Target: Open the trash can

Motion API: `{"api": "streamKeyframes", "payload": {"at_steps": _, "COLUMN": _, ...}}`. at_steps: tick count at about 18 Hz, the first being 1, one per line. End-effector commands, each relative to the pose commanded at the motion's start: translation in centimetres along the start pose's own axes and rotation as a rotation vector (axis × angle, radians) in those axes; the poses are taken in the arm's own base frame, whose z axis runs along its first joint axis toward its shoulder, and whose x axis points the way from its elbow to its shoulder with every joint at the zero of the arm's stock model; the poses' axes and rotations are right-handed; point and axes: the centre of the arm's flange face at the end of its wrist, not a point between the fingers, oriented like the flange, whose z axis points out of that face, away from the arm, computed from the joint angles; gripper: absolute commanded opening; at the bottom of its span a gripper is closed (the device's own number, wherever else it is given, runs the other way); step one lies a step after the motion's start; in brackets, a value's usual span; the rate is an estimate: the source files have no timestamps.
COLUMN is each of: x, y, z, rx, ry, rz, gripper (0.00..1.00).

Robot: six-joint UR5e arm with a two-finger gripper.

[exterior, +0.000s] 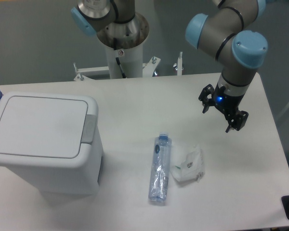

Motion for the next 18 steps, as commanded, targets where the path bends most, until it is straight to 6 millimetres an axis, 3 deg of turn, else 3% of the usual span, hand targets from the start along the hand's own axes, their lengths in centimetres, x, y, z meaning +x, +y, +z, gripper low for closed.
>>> {"api": "streamKeyframes", "payload": {"at_steps": 10, "x": 0.6, "y": 0.0, "z": 0.9, "rx": 0.071, "ry": 0.018, "rz": -0.055, "gripper": 1.0}}
{"api": "streamKeyframes", "payload": {"at_steps": 13, "x": 0.8, "y": -1.3, "z": -0.1, "rx": 0.179, "ry": 0.013, "rz": -0.18, "gripper": 1.0}}
{"api": "streamKeyframes", "payload": {"at_steps": 18, "x": 1.5, "y": -4.2, "z": -1.6, "rx": 0.193, "ry": 0.009, "rz": -0.384, "gripper": 1.0}}
